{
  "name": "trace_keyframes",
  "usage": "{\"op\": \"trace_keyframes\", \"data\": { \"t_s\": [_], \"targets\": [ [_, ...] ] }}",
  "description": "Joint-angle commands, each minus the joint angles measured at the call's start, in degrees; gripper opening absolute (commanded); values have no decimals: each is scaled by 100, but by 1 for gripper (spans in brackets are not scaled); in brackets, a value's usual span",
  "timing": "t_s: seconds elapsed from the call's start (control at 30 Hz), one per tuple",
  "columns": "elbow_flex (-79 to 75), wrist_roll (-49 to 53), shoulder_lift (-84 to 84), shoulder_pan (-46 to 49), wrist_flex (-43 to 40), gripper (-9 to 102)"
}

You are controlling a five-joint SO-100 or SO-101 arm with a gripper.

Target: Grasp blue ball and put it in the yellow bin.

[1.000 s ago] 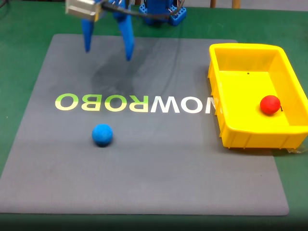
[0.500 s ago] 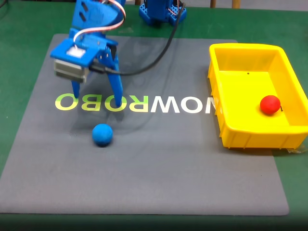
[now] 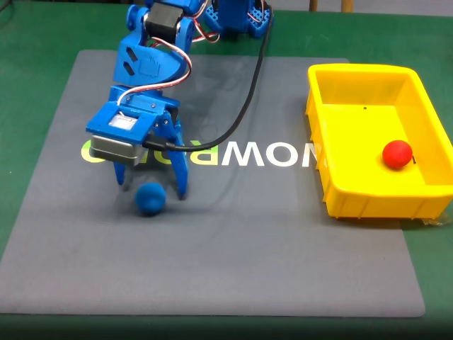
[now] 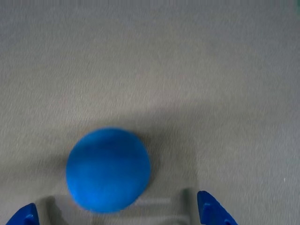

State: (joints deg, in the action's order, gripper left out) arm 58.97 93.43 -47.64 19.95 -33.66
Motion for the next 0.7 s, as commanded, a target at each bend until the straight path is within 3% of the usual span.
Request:
{"op": "trace_keyframes", "data": {
  "t_s": [0.0, 0.67],
  "targets": [
    [-659, -62, 35, -88, 158, 38],
    [-1459, -9, 923, -193, 299, 33]
  ]
}}
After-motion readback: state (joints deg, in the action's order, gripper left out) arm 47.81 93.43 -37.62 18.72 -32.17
